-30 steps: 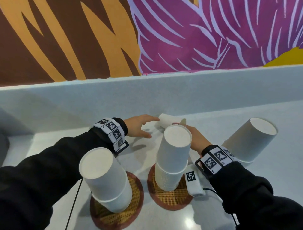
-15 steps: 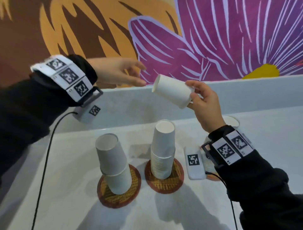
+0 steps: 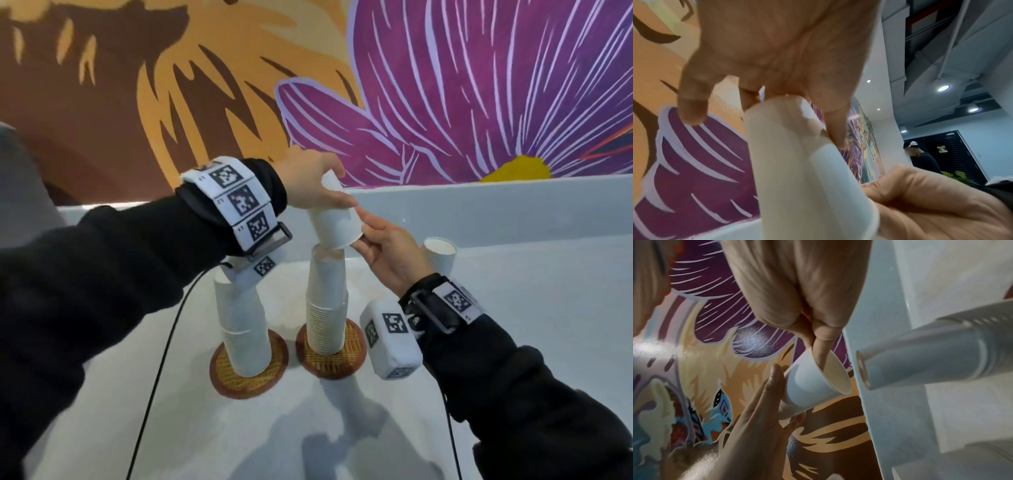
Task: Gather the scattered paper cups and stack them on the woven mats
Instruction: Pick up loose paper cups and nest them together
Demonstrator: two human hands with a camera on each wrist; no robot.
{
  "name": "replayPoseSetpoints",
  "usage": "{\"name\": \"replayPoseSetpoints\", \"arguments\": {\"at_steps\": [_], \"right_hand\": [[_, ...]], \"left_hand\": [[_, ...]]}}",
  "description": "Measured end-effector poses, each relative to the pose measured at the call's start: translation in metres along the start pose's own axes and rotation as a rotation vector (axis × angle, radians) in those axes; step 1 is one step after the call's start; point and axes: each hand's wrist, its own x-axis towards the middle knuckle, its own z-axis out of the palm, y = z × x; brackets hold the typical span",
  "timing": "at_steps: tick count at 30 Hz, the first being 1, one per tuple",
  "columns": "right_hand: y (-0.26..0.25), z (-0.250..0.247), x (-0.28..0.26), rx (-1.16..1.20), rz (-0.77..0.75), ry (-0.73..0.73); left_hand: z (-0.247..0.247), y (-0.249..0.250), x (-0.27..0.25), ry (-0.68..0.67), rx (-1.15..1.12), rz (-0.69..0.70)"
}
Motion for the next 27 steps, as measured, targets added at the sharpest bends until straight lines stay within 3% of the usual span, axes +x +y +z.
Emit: {"name": "replayPoseSetpoints", "arguments": {"at_steps": [5, 11, 16, 18, 27], "right_hand": [[0.01, -0.007, 0.0, 0.01, 0.053, 0.011], [0.016, -0.022, 0.001, -0.806, 0.154, 0.088], [0.012, -0.035, -0.001, -0.885, 0.152, 0.09], [0.012, -0.039, -0.003, -0.924, 0.187, 0.052], [0.009, -0.046, -0.008, -1.037, 0.21, 0.003]], "left_hand": [[0.029, 0.005, 0.01, 0.089, -0.032, -0.029], [0.062, 0.024, 0.002, 0.146, -0.108, -0.025], [0.117, 0.025, -0.016, 0.107, -0.258, -0.133], [0.137, 0.029, -0.024, 0.14, -0.252, -0.112], [0.123, 0.025, -0.027, 0.072, -0.361, -0.119]]}}
